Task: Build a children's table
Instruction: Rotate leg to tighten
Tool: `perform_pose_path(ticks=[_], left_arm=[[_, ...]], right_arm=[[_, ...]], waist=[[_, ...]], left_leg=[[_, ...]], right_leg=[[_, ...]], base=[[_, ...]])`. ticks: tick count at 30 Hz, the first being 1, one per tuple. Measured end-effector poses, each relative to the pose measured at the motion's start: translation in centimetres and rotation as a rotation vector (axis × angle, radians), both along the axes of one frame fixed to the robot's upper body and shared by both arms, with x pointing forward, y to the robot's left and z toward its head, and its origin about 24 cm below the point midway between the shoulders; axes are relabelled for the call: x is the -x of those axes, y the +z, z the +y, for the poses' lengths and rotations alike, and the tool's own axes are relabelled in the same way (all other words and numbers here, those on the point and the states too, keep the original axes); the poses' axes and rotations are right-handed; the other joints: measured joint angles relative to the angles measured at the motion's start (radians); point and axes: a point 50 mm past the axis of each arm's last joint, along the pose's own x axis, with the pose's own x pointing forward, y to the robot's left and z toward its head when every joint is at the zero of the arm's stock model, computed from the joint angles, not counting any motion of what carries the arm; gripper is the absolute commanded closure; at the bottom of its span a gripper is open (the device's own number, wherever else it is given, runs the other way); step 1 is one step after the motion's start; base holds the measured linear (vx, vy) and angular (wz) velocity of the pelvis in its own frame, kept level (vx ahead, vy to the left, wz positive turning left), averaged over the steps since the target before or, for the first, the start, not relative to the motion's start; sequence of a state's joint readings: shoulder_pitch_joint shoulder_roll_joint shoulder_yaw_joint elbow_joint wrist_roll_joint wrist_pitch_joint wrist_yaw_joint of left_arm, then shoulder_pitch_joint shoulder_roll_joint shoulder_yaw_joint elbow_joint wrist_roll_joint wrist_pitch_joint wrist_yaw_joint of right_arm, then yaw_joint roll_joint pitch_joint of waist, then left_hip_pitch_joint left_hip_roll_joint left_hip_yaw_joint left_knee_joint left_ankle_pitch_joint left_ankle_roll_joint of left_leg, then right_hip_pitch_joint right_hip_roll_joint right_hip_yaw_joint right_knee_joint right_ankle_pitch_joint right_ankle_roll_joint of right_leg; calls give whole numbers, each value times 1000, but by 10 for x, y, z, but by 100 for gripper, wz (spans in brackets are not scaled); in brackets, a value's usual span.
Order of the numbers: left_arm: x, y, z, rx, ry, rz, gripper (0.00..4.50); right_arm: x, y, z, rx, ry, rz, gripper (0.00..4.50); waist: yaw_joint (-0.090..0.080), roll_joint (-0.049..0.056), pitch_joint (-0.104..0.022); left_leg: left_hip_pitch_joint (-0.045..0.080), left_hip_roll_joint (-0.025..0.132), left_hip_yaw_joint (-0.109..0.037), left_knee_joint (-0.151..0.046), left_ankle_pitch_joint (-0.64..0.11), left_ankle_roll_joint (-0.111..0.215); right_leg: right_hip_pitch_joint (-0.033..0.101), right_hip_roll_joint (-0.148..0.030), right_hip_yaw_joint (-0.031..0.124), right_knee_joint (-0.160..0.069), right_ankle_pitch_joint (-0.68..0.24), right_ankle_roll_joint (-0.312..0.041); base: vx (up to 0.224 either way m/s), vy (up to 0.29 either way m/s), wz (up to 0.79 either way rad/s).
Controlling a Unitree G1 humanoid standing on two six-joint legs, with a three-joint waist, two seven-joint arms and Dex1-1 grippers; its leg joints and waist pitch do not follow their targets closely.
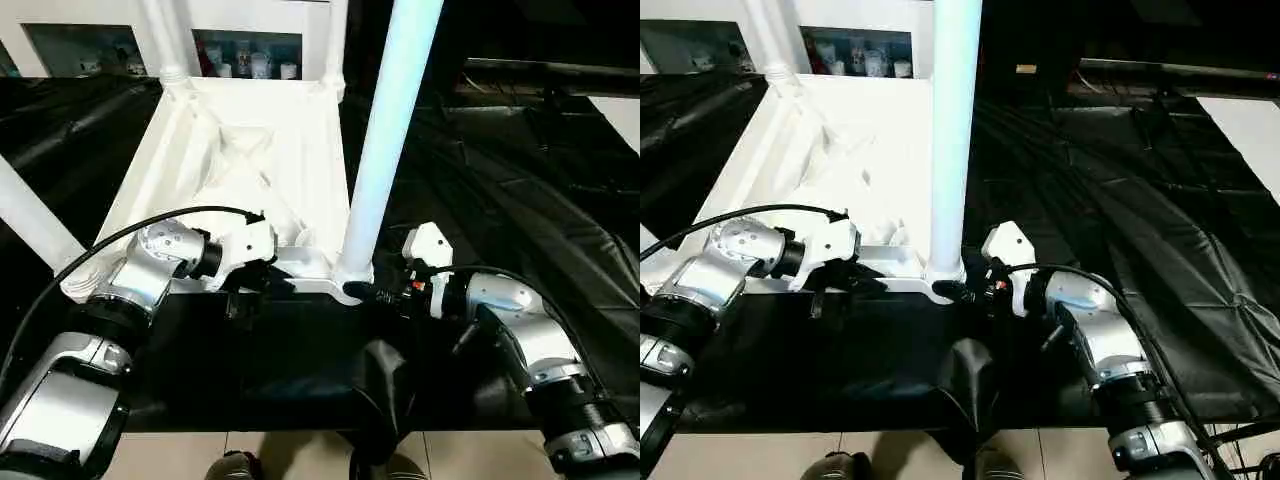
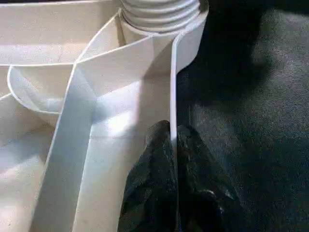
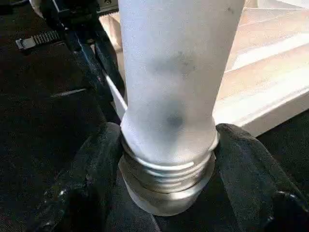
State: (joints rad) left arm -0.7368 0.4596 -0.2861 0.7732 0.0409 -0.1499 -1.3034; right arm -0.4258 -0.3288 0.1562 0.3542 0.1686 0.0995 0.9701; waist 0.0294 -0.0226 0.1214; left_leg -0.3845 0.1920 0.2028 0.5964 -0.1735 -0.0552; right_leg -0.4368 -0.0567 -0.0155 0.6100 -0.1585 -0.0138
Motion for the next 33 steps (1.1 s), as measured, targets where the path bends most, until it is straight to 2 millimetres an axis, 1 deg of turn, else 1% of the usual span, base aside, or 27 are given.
perform_pose_path(ticks=[3,15,18,20,22,24,27,28,29,32,33], left_arm=[[0,-1,-2,36,13,12,450],[3,-4,-2,16,15,-15,450],[-1,-6,-5,-6,58,-63,450],[-7,-8,-15,-9,126,-103,450],[-12,-10,-29,9,182,-105,450],[-14,-12,-36,23,219,-88,450],[-16,-15,-45,31,266,-65,450],[-18,-17,-50,35,287,-54,450],[-19,-17,-53,36,301,-49,450],[-21,-20,-61,41,330,-34,450],[-21,-21,-61,37,330,-34,450]], right_arm=[[-1,0,-3,-4,-12,-1,180],[-1,-4,-1,-28,-25,2,180],[-5,-9,4,-59,-126,-2,180],[-11,-16,9,-103,-284,-4,180],[-15,-20,14,-133,-424,0,180],[-17,-23,16,-136,-504,-1,180],[-19,-25,22,-123,-592,-7,180],[-20,-26,26,-120,-624,-8,180],[-21,-26,28,-120,-649,-9,180],[-23,-26,28,-104,-687,-16,180],[-23,-26,28,-102,-686,-19,180]], waist=[[0,0,0],[-3,0,0],[-9,-4,-2],[-15,-8,-6],[-22,-9,-8],[-23,-8,-11],[-26,-4,-14],[-26,-2,-15],[-27,-1,-16],[-27,7,-21],[-27,7,-21]], left_leg=[[0,0,0,0,0,0],[1,0,0,-1,0,0],[3,0,0,0,0,0],[5,0,0,0,0,0],[7,-2,0,0,0,0],[8,-3,0,0,0,0],[13,-4,-2,-1,0,0],[16,-4,-3,-3,0,0],[18,-6,-3,-5,0,0],[18,-10,-5,-12,0,0],[18,-13,-5,-13,0,0]], right_leg=[[0,0,0,0,0,0],[1,0,0,0,-1,1],[2,0,0,0,-1,2],[3,0,0,0,-4,7],[3,-2,0,0,-4,7],[5,-2,1,-2,-5,8],[13,-2,0,-9,-5,8],[18,-2,-1,-15,-5,8],[20,-2,-1,-20,-6,9],[25,-3,0,-35,-6,9],[25,-5,1,-35,-6,9]], base=[[0,0,0],[0,0,0],[0,0,0],[0,0,0],[0,0,0],[0,0,0],[0,0,0],[0,0,0],[0,0,0],[0,0,0],[0,0,0]])
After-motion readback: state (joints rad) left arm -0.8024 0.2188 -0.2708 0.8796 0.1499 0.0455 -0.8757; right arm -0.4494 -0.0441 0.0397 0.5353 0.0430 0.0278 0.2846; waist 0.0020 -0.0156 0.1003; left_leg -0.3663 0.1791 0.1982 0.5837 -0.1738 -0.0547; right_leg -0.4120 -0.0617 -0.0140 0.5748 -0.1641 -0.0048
